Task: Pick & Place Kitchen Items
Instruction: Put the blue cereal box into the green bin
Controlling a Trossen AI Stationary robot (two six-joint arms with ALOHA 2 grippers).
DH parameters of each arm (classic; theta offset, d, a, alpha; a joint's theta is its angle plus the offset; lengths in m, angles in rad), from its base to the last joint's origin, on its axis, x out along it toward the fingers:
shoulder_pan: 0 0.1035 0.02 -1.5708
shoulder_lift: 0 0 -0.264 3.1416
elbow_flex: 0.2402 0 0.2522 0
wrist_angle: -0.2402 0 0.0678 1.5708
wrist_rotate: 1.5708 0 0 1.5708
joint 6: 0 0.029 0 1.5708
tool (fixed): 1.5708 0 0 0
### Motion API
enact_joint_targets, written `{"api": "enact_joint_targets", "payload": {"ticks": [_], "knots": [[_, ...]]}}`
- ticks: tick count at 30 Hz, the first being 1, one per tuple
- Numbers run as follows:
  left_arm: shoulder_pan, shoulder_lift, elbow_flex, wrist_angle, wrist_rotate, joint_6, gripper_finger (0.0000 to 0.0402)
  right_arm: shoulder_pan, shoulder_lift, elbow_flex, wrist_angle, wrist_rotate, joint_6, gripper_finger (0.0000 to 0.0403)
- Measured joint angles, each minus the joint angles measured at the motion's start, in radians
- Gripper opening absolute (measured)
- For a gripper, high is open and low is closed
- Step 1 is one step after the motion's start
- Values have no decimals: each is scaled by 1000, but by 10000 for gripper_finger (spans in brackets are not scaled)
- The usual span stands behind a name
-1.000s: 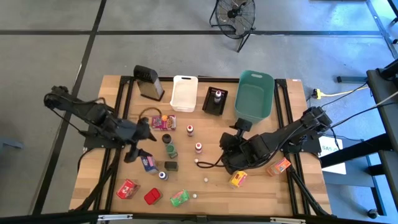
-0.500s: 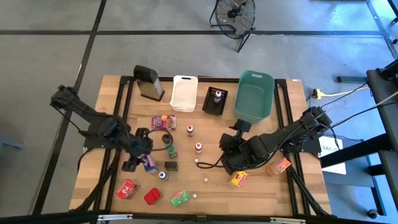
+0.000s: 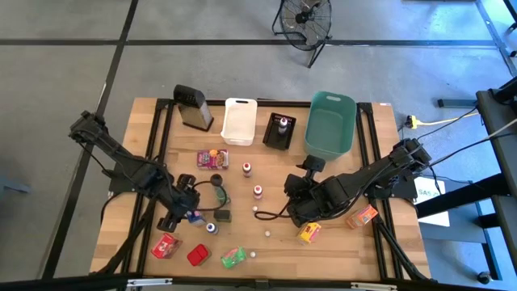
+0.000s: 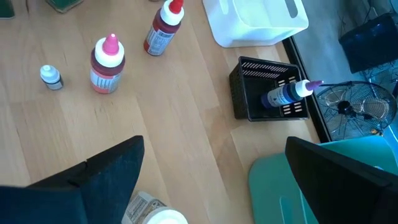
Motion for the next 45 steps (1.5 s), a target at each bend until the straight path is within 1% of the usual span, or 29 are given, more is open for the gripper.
{"api": "enact_joint_targets", "payload": {"ticks": [2, 6, 11, 18, 26, 32, 38, 41, 45], "knots": [[0, 0, 0, 0, -3, -59, 221, 0, 0, 0, 0, 0, 0, 393], [-1, 0, 0, 0, -11, -62, 224, 0, 0, 0, 0, -1, 0, 393], [-2, 0, 0, -7, -46, -67, 239, 0, 0, 0, -1, -3, 0, 393], [-2, 0, 0, -8, -62, -90, 271, 0, 0, 0, -2, -3, 0, 393], [-2, 0, 0, -69, -124, -125, 313, 0, 0, 0, -2, -3, 0, 393], [-15, 0, 0, -53, -118, -100, 322, 0, 0, 0, -2, -2, 0, 393], [-17, 0, 0, -51, -18, -144, 322, 0, 0, 0, -2, -2, -1, 393], [-18, 2, 0, -42, -18, -163, 322, 0, 0, 0, -1, -2, -6, 393], [-25, 4, 0, -42, -31, -41, 322, 0, 0, 0, 1, -2, -11, 393]]}}
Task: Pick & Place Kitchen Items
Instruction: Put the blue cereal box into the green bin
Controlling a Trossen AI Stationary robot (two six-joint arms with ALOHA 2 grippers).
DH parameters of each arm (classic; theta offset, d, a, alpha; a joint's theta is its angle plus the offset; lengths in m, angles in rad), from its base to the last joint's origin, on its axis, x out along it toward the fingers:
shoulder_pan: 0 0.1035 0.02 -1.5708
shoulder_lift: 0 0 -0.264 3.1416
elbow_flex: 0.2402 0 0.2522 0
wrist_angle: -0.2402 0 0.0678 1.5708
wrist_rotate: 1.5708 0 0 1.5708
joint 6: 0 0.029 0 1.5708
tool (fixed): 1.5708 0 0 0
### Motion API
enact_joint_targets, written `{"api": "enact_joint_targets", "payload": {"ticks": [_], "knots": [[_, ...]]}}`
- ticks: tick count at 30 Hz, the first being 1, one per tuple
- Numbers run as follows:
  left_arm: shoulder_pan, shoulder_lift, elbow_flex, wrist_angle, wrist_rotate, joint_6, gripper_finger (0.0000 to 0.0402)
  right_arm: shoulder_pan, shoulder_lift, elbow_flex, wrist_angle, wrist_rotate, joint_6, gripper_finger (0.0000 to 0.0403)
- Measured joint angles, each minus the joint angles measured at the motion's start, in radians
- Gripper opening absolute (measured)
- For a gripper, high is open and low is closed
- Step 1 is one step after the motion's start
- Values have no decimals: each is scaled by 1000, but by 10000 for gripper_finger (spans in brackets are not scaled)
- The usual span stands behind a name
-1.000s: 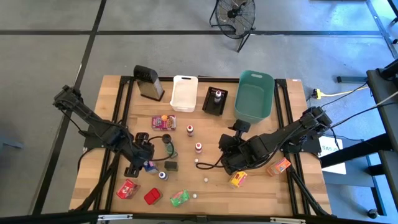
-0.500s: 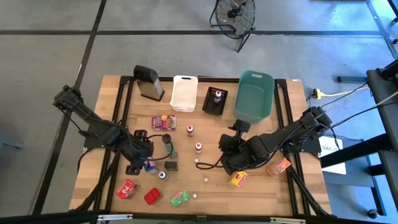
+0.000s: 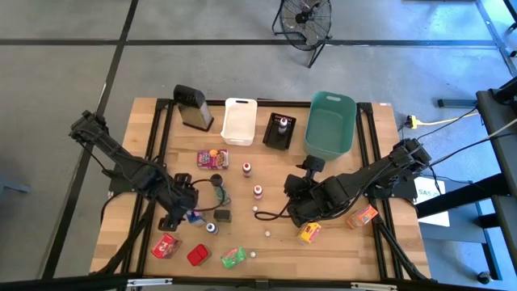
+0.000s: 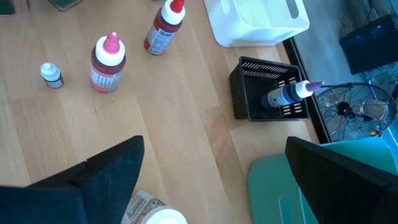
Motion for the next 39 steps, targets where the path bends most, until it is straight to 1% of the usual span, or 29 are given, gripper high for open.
{"api": "enact_joint_targets", "payload": {"ticks": [4, 9, 13, 23, 33, 39], "knots": [[-16, 3, 0, -1, -58, 180, 322, 0, 0, 0, 6, 0, -11, 393], [-32, 3, 0, -1, -152, 320, 322, 0, 0, 0, 8, 0, -12, 393], [-32, 3, 0, -3, -148, 403, 322, 0, 0, 0, 9, 0, -12, 393], [-32, 23, 0, -10, -127, 415, 322, 0, 0, 0, 23, -10, -15, 393], [-32, 110, 0, -24, -100, 427, 322, -2, 0, 0, 46, -27, -16, 393], [-30, 158, 0, -27, -92, 467, 322, -8, 0, 0, 51, -38, -16, 393]]}}
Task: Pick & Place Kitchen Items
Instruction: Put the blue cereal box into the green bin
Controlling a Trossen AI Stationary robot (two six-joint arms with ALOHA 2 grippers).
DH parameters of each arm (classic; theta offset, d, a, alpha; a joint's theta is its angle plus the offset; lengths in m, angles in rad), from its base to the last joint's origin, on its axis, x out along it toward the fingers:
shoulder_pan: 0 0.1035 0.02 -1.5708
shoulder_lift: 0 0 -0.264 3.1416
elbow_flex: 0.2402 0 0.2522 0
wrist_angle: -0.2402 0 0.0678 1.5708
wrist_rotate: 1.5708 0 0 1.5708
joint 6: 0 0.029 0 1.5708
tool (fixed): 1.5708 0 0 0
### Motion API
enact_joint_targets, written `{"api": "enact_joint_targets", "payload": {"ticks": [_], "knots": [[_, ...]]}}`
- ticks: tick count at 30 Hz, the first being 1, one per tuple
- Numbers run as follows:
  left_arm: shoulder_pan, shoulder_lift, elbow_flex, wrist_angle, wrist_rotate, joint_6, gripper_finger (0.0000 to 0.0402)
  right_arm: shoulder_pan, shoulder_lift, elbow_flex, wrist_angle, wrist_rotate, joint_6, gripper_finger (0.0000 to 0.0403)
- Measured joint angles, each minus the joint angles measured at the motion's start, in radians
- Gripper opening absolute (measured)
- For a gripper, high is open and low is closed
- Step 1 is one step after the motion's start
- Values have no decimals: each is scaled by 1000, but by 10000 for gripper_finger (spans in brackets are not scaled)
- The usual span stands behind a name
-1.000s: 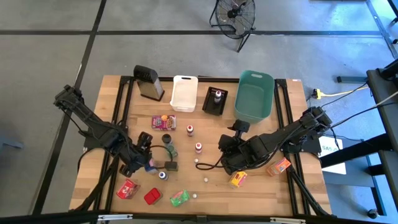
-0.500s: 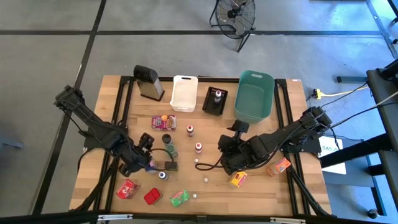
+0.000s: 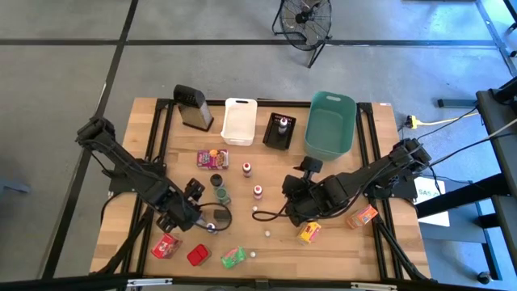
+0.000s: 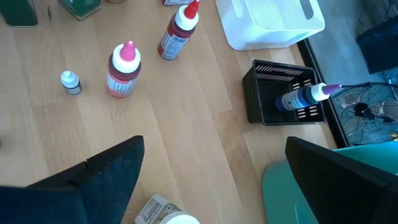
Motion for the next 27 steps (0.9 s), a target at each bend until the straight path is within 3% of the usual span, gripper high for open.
{"api": "enact_joint_targets", "payload": {"ticks": [21, 27], "knots": [[1, 122, 0, -4, 0, 15, 321, 0, 0, 0, 15, 4, -26, 393], [1, 136, 0, -3, -1, 52, 289, 0, 0, 0, 28, 4, -44, 393]]}}
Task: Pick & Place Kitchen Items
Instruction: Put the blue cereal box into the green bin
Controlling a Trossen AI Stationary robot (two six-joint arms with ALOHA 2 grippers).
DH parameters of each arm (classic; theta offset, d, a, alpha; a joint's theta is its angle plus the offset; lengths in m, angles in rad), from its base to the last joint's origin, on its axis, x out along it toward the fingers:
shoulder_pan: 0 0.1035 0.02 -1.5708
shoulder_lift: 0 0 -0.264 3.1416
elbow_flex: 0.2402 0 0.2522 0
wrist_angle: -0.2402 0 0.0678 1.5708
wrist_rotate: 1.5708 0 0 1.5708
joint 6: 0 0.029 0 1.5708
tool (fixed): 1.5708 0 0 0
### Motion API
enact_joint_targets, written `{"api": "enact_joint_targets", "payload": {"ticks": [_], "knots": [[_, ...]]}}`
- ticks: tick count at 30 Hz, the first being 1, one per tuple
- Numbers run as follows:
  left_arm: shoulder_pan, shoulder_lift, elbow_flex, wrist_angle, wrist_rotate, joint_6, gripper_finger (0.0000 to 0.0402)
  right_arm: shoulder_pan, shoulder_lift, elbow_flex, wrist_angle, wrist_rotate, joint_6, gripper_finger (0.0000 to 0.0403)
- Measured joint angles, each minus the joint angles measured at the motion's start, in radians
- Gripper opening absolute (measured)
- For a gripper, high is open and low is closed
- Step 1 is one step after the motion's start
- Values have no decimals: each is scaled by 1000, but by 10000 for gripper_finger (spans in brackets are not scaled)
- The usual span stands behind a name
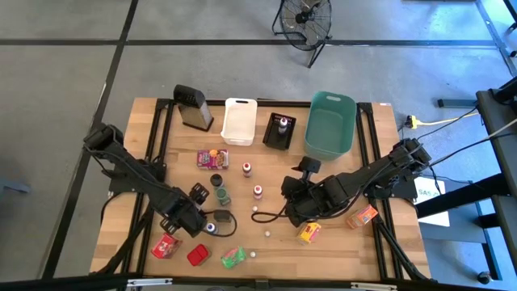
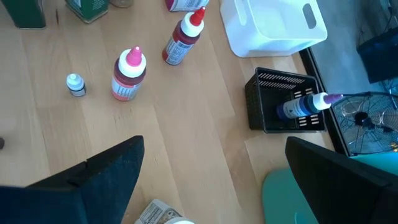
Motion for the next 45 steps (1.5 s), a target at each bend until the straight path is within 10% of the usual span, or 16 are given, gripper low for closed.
{"api": "enact_joint_targets", "payload": {"ticks": [28, 45], "knots": [[0, -4, 6, -86, -3, -53, 113, -2, 0, 0, 164, -23, -22, 393], [0, -7, 394, -441, -140, -203, 112, -2, 0, 0, 317, -145, -217, 393]]}}
